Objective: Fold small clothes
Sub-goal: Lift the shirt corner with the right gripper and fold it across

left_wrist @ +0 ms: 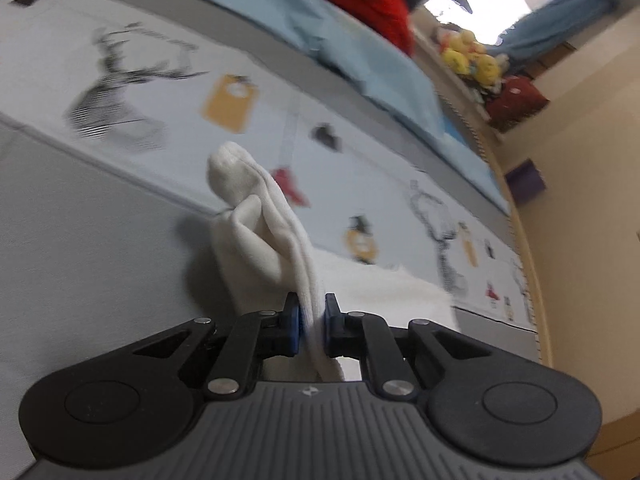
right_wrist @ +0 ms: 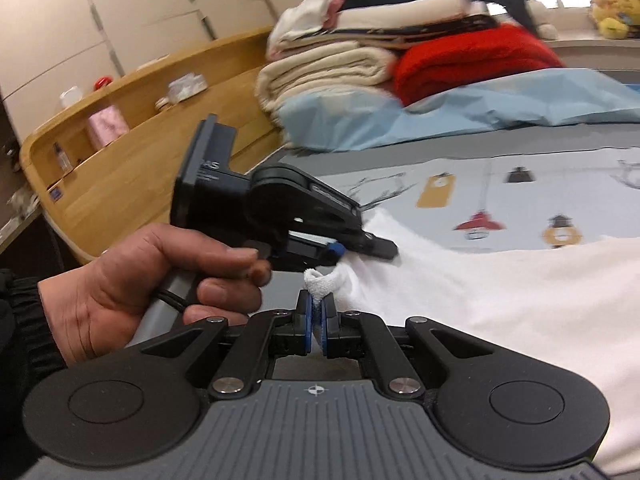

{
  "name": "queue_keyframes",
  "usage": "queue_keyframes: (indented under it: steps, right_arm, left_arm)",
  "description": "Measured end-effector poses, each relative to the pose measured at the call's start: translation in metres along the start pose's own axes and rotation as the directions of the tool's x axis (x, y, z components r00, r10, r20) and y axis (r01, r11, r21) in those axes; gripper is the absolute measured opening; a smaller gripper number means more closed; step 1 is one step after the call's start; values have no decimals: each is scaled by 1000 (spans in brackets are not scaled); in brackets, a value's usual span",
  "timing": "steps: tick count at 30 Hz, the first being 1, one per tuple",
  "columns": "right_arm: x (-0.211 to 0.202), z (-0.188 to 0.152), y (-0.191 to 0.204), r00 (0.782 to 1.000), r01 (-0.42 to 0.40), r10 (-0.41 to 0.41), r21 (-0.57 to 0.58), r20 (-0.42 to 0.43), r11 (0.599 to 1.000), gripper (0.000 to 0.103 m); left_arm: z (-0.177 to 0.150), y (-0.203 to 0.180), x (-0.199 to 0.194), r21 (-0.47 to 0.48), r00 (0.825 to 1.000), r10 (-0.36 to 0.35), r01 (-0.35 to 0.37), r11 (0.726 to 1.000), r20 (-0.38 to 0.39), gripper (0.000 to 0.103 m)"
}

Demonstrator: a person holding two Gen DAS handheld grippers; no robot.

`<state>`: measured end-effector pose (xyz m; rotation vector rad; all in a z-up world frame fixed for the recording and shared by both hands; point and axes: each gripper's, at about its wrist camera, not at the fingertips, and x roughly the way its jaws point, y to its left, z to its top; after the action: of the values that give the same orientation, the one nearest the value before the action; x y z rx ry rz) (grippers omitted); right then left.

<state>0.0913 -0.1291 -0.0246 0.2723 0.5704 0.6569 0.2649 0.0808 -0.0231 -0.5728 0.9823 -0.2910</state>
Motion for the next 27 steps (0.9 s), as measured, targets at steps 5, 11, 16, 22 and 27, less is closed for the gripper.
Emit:
queue_keyframes:
  steps: [5,11,16,22,27]
  right_arm:
    - [-50,13,-47,992,97,-103,87,76,992,3]
    - [-124,8,-111,944,276,-301,174,135,945,3]
    - [-161,-3,-156,885,416,-452,248,109,875,3]
    - [-156,-25,-201,788,610,-597,314,-148,728,3]
    - [-147,-46,-226,733,679,-605,383,-310,626,4]
  left_arm:
    - [-7,-92,40,107,997,-72,74,991,-22,12]
    - [-34,-183,83,184,985,-167,170,968,-31,4]
    - [-55,-214,112,201,975,-207,220,955,-82,5]
    - [-45,-198,103,178,976,-208,218,960,-68,6]
    - [-38,-175,94,217,982,-124,152,964,-140,7]
